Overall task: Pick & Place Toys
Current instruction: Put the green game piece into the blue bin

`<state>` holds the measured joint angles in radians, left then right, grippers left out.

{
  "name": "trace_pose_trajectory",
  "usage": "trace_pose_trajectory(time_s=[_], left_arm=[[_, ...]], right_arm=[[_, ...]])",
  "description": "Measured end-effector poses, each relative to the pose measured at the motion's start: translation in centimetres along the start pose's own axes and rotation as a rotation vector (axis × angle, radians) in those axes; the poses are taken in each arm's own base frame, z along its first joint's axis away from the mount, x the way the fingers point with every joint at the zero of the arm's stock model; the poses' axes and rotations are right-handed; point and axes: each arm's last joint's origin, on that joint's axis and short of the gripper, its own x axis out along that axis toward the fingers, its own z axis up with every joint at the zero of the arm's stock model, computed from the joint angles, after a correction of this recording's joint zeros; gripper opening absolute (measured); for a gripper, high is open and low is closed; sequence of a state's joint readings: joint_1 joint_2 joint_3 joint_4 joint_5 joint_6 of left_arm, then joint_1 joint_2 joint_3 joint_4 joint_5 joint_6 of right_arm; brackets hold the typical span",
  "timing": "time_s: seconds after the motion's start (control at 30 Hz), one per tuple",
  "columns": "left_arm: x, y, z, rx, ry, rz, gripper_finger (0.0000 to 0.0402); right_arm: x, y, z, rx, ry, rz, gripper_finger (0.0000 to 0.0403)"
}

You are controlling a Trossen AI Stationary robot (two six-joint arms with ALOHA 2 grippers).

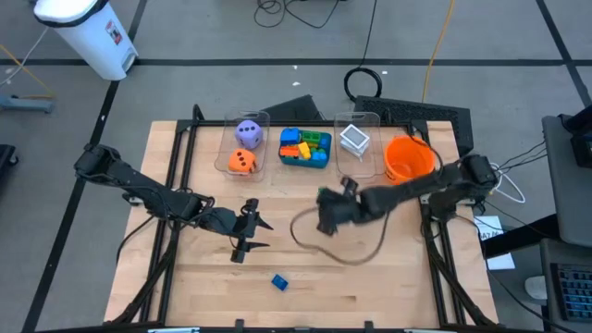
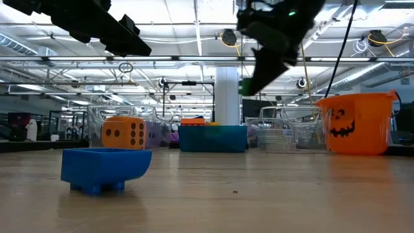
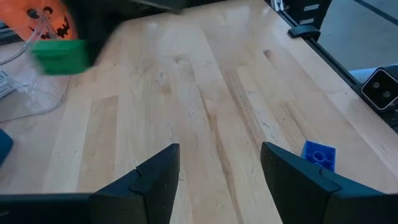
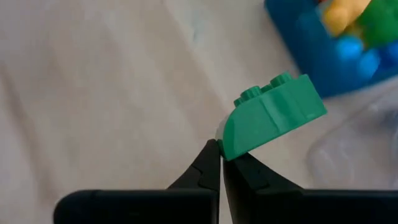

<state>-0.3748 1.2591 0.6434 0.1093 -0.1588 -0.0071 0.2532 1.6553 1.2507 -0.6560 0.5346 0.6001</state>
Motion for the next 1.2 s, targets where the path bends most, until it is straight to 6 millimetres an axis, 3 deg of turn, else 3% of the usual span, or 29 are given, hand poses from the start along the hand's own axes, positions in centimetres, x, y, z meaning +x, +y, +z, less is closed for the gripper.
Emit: trace_pose_trajectory(time_s=[0.27, 0.4, 0.57, 0.73, 1.2], left_arm=[[0.0, 0.0, 0.0, 0.012, 0.000, 0.000, 0.0230], [0.0, 0.0, 0.0, 0.022, 0.000, 0.000, 0.0230], [0.0, 0.0, 0.0, 0.028, -0.001, 0.000, 0.0230], [0.0, 0.0, 0.1, 0.030, -0.006, -0.001, 0.0230], [0.0, 0.0, 0.2, 0.029, -0.016, -0.001, 0.0230]], right_arm=[[3.7, -7.7, 5.2, 0.060, -0.034, 0.075, 0.0000], [5.4, -11.3, 6.2, 0.106, -0.031, 0.063, 0.0000], [6.8, -14.4, 6.8, 0.155, -0.036, 0.055, 0.0000], [8.3, -15.5, 7.0, 0.185, -0.033, 0.093, 0.0000], [11.1, -15.4, 6.6, 0.174, -0.008, 0.091, 0.0000]])
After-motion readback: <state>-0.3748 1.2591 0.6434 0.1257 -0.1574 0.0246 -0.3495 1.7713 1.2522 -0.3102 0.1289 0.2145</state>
